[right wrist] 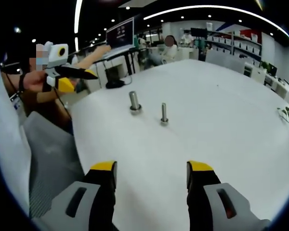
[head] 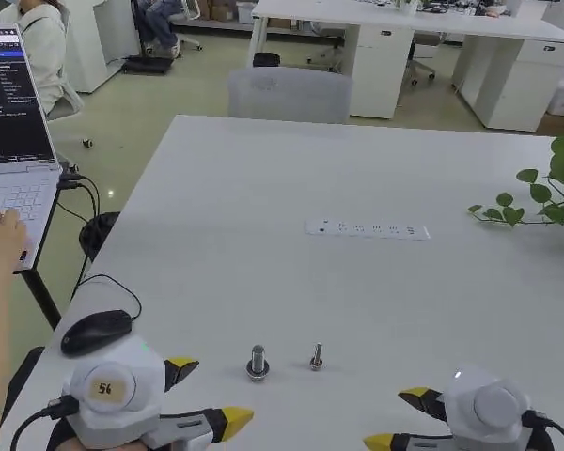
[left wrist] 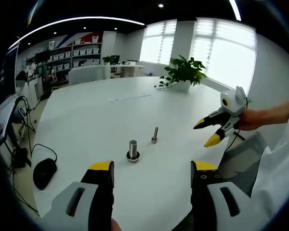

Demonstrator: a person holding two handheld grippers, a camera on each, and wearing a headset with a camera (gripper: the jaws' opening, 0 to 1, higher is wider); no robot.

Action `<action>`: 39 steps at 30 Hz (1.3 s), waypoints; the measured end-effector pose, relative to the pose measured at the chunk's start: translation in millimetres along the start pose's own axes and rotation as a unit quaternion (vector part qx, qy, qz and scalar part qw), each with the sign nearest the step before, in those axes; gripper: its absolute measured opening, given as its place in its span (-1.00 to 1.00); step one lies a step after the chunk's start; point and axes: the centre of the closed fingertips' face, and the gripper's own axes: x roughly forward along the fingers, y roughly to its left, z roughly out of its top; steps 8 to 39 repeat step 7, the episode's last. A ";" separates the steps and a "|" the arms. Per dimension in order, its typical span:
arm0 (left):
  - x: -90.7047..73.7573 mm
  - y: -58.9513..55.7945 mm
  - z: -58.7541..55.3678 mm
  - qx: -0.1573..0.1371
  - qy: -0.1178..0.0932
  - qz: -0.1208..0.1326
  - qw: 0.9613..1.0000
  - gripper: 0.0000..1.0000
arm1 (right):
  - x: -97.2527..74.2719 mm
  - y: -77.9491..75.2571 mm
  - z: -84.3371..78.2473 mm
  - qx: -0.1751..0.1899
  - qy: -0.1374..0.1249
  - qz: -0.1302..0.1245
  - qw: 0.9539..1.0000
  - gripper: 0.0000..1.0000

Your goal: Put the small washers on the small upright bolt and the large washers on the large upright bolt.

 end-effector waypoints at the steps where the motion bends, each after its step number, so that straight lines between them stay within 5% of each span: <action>1: -0.4 0.3 0.0 0.000 0.000 0.000 1.000 0.28 | 0.5 1.2 -0.4 -0.001 0.001 0.001 1.000 0.20; 39: -4.1 2.2 0.0 -0.002 -0.003 0.004 1.000 0.28 | 3.4 4.7 0.3 -0.005 0.003 0.004 1.000 0.21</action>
